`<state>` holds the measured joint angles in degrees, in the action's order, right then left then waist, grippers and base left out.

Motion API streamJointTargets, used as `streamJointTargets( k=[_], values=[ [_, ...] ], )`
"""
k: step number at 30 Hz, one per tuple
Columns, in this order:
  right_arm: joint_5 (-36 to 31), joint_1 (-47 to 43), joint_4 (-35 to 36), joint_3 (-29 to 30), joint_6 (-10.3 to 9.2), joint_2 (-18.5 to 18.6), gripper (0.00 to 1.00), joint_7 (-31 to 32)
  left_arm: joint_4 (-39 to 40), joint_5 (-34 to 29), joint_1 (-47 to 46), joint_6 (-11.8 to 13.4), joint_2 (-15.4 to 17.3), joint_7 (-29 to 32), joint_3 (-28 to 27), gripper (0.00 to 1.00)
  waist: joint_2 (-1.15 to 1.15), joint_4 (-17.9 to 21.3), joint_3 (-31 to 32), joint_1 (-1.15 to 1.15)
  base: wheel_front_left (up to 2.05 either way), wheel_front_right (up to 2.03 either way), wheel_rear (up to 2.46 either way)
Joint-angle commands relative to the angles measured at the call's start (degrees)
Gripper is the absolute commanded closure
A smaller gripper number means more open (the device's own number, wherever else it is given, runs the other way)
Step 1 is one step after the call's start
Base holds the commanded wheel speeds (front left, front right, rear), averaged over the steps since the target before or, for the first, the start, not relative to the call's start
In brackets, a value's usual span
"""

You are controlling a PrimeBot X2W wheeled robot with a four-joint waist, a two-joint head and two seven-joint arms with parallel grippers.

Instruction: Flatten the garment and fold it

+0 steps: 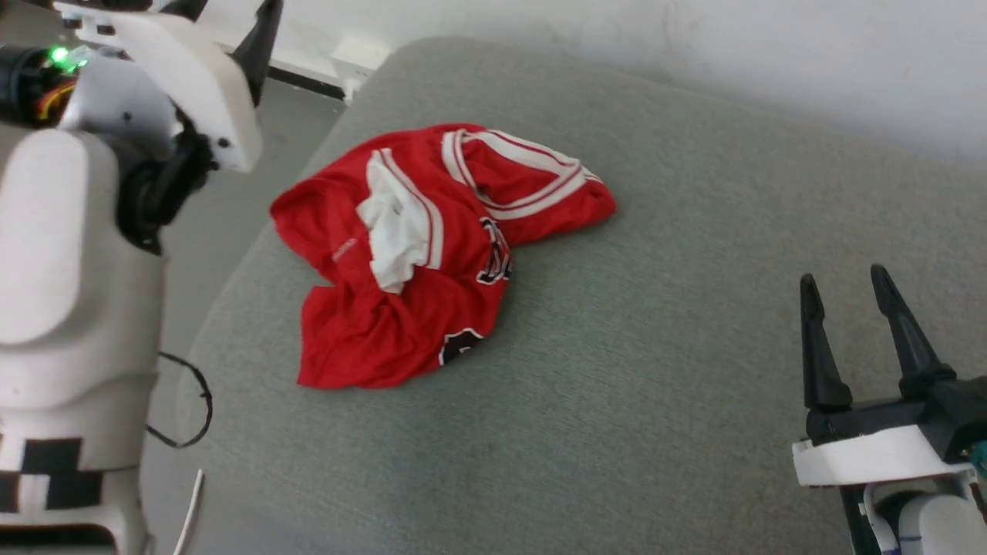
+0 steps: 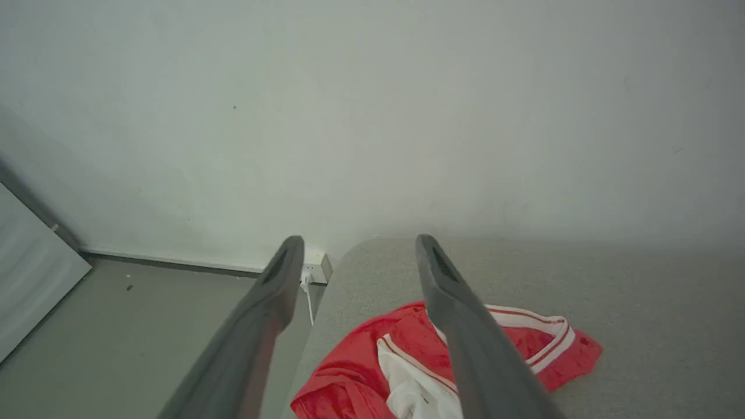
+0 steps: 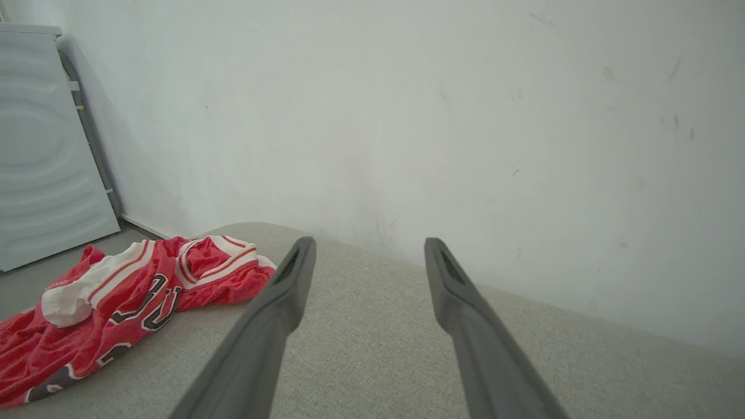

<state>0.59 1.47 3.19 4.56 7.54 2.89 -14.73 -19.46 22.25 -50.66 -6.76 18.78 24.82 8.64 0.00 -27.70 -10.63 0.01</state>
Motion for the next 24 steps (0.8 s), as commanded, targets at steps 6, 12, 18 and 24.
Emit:
streamJointTargets(
  k=[6, 12, 18, 24],
  values=[
    [-2.07, 2.18, 2.48, -0.55, -0.05, -0.02, 0.0, -0.27, -5.83, 4.97, -1.82, -0.57, 3.03, 8.99, 0.33, 0.0, 0.0, 7.52, -6.83, -0.01, 0.0, 0.0, 0.0],
    [-3.73, 2.74, 5.53, 0.27, -0.05, -0.02, 0.0, -0.27, -9.79, 10.58, -0.37, 2.49, 2.92, 20.77, -1.72, 0.0, 0.0, 10.9, -10.74, -0.01, 0.0, 0.0, 0.0],
    [-4.8, 3.68, 8.02, 0.71, -0.05, -0.02, 0.0, 0.2, -10.09, 13.63, 0.49, 7.9, 1.75, 29.47, -3.18, 0.0, 0.0, 11.87, -14.5, -0.01, 0.0, 0.0, 0.0],
    [-5.78, 5.07, 10.4, 0.04, -0.05, 0.15, 0.0, 1.21, -8.95, 13.49, 1.81, 12.43, 2.66, 35.69, -2.99, 0.0, 0.0, 12.67, -17.59, -0.01, 0.0, 0.0, 0.0]
  ],
)
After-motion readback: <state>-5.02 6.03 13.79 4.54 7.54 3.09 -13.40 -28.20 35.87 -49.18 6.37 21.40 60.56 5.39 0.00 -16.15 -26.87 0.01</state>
